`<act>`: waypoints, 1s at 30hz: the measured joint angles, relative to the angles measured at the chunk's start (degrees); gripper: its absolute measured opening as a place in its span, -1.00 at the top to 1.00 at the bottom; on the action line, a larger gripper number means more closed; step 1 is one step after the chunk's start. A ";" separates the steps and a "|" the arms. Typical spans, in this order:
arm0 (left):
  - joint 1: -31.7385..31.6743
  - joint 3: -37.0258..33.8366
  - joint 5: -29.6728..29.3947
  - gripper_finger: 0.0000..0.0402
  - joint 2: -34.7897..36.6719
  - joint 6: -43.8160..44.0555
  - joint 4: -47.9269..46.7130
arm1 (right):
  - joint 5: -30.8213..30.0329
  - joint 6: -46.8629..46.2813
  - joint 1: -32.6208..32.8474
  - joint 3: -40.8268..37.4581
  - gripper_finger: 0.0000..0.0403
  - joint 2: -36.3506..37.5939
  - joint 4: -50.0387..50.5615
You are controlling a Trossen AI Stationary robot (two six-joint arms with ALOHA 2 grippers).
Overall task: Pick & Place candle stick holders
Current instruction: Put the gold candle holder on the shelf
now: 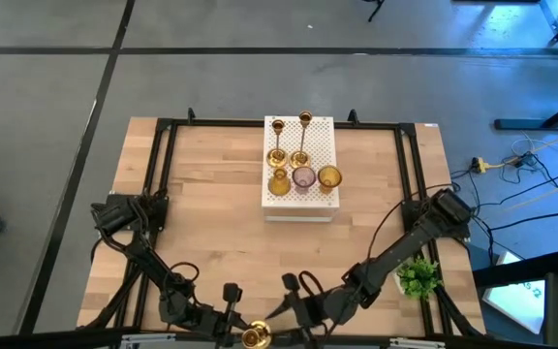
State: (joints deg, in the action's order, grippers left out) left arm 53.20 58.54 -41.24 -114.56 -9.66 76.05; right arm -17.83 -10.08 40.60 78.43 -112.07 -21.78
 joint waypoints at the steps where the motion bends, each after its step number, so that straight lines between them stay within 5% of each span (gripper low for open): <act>1: 0.01 0.00 -0.36 0.94 0.00 -0.05 -0.02 | 0.00 -1.06 -0.26 0.00 0.12 0.00 -0.28; 13: -1.56 0.00 -1.24 0.94 0.00 -0.14 -0.11 | 4.33 -1.91 -1.25 -0.02 0.02 -3.30 -7.06; 30: -2.23 0.00 -2.79 0.94 0.00 -1.58 -0.15 | -0.60 -3.05 -1.38 -0.02 0.02 -3.26 -8.22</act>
State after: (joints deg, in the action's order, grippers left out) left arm 50.97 58.54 -44.03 -114.56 -11.25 75.91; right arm -18.43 -13.14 39.22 78.41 -115.33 -30.00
